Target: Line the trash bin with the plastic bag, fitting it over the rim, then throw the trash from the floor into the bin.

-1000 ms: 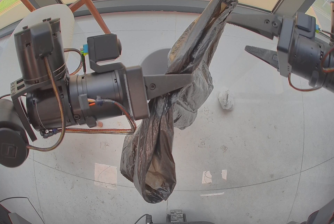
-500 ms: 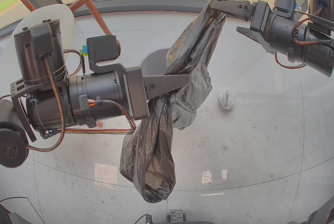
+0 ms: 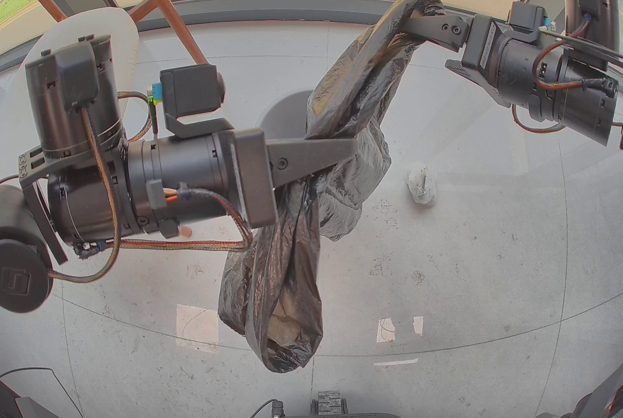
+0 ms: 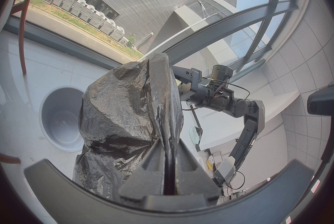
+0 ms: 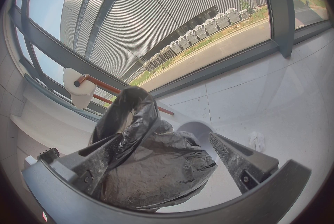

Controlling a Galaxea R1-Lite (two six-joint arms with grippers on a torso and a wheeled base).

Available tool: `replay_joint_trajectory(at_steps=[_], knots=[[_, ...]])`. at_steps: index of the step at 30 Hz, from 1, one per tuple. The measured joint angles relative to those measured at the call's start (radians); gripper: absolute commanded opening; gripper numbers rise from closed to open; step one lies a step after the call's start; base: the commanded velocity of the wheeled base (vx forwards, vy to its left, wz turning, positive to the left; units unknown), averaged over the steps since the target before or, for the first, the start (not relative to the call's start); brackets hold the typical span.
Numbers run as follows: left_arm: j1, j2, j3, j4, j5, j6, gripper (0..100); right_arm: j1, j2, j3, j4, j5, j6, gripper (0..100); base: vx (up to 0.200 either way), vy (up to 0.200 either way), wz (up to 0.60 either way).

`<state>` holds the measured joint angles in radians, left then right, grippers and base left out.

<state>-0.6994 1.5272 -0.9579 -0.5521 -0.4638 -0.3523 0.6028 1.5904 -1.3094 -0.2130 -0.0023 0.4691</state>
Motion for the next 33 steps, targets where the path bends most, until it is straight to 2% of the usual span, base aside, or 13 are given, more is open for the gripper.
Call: replay_joint_trajectory(at_steps=[11, 18, 28, 33], knots=[[0.001, 0.001, 0.005, 0.000, -0.001, 0.087, 0, 0.064, -0.001, 0.114, -0.004, -0.047, 0.006, 100, 0.000, 0.000, 0.00], [0.001, -0.003, 0.023, -0.001, -0.002, 0.113, 0, 0.112, 0.002, 0.139, -0.002, -0.052, 0.007, 100, 0.000, 0.000, 0.00], [0.004, -0.007, 0.028, -0.001, -0.001, 0.116, 0, 0.136, 0.005, 0.147, -0.001, -0.066, 0.007, 100, 0.000, 0.000, 0.00], [0.005, -0.007, 0.034, -0.001, -0.001, 0.117, 0, 0.123, 0.004, 0.126, -0.001, -0.070, 0.007, 100, 0.000, 0.000, 0.00]])
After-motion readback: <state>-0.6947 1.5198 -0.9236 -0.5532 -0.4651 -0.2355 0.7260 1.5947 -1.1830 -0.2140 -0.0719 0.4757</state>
